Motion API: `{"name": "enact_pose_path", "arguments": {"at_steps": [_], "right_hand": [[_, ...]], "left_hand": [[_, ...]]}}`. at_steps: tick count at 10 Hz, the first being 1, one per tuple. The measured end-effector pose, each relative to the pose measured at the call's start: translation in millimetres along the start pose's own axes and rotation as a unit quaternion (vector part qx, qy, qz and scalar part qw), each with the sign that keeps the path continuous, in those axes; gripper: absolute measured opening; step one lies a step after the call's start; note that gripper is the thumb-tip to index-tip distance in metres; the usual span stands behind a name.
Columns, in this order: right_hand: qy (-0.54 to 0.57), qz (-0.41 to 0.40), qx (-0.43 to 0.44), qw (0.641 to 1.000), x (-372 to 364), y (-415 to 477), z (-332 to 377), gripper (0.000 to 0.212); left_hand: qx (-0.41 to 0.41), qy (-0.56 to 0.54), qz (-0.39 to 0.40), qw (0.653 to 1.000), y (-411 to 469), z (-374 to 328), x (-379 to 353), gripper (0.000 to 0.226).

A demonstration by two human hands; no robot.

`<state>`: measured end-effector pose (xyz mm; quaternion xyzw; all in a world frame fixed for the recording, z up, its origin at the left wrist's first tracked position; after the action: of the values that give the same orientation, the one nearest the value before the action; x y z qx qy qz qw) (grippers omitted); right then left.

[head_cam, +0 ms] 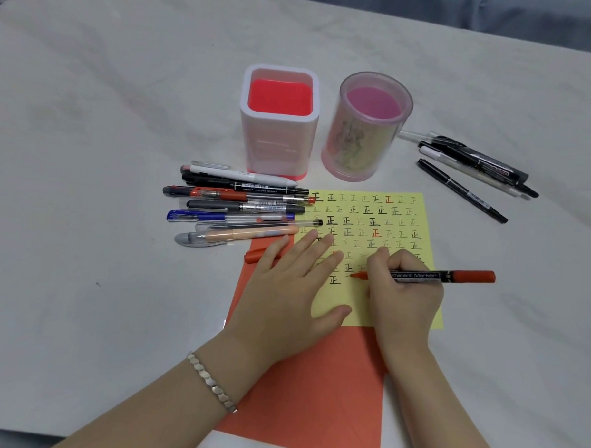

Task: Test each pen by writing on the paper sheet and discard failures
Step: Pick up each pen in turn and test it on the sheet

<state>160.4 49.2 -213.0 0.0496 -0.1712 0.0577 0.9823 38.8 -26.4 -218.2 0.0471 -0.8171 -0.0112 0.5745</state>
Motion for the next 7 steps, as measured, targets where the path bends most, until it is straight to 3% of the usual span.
{"name": "enact_pose_path", "arguments": {"at_steps": [7], "right_hand": [[0.009, 0.006, 0.010, 1.000, 0.2, -1.2, 0.7, 0.033]], "left_hand": [[0.001, -0.001, 0.001, 1.000, 0.9, -0.5, 0.4, 0.061]]}}
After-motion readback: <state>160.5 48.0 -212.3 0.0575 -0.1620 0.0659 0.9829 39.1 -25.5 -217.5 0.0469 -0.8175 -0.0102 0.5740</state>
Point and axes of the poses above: each hand's wrist, its own y-axis towards the middle knuckle, its own x-axis out of the back of the hand, z = x × y, the point moved 7 cm from there along y, towards the middle knuckle, and after that the axes turned 8 degrees about z, right-handed, at the moved point
